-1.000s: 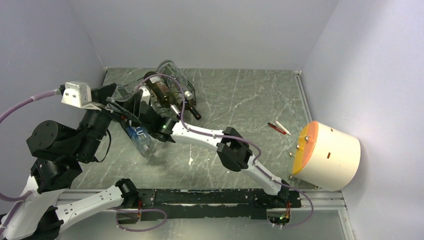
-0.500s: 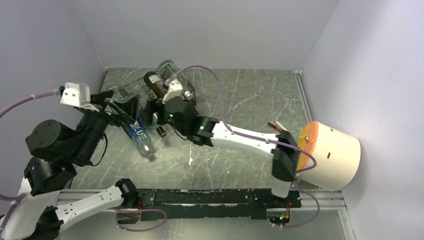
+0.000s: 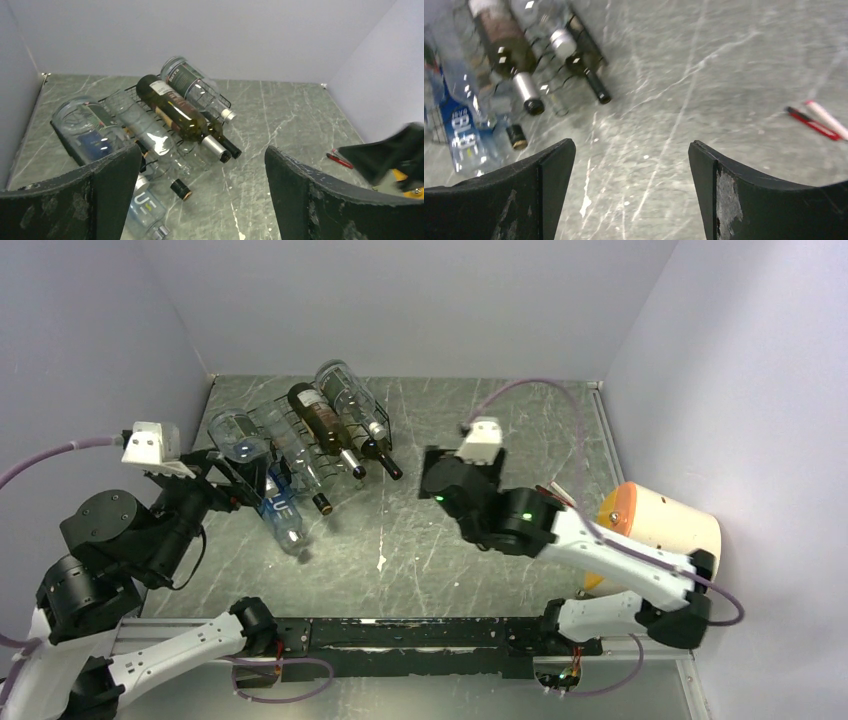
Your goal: Put the wine bottle on the wine rack
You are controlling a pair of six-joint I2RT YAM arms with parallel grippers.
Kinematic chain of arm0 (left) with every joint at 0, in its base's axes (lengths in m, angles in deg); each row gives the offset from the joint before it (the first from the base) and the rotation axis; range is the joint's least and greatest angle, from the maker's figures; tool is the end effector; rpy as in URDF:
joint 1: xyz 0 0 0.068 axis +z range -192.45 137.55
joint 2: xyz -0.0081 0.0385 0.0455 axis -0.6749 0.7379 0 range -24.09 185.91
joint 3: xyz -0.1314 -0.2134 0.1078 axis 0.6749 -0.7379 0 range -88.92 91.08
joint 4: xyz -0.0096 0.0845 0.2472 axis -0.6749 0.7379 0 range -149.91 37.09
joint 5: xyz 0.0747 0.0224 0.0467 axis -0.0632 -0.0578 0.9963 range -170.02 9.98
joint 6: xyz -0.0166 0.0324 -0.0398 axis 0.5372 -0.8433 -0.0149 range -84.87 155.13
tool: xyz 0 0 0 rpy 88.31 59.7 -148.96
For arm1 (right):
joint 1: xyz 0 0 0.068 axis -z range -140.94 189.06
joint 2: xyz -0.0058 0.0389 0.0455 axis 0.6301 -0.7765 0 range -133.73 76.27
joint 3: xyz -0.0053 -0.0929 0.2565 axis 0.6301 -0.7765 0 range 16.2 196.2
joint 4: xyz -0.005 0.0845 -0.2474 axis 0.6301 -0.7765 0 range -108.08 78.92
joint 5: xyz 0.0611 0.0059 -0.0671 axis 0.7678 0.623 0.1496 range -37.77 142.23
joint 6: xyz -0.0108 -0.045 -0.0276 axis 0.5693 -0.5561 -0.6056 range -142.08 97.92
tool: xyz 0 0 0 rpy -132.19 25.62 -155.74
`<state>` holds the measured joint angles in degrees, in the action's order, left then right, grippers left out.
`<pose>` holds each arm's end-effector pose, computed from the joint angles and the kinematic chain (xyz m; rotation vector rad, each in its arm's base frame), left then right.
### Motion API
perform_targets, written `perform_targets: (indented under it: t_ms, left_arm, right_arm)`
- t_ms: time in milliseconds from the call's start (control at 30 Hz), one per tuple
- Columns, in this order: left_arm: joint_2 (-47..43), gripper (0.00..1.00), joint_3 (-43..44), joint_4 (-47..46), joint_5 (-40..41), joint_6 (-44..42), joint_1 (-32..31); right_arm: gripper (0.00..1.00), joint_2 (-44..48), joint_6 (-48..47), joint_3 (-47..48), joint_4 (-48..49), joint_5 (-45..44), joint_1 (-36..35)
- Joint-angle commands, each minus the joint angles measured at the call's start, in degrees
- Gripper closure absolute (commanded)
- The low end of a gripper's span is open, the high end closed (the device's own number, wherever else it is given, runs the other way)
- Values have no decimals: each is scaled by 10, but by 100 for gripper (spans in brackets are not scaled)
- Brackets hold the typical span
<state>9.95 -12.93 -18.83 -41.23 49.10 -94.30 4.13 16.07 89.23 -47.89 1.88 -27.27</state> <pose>0.0455 -0.0217 0.4712 -0.0199 1.5713 -0.3790 0.1302 0.2284 0.3719 -0.0205 1.9610 0.2204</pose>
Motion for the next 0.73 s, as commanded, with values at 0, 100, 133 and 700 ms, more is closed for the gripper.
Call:
perform_targets:
  t_ms: [0, 100, 133, 700]
  left_arm:
    - [2, 4, 48, 72, 40, 29, -1]
    - [-8, 4, 64, 78, 39, 16, -1]
    - [-12, 4, 66, 78, 34, 10, -1]
    - [-17, 4, 105, 67, 1, -38, -1]
  right_arm:
    - [12, 91, 71, 52, -190, -151, 2]
    - [13, 157, 40, 59, -186, -160, 2]
    - [13, 178, 26, 59, -177, -159, 2]
    - [14, 276, -76, 70, -99, -157, 2]
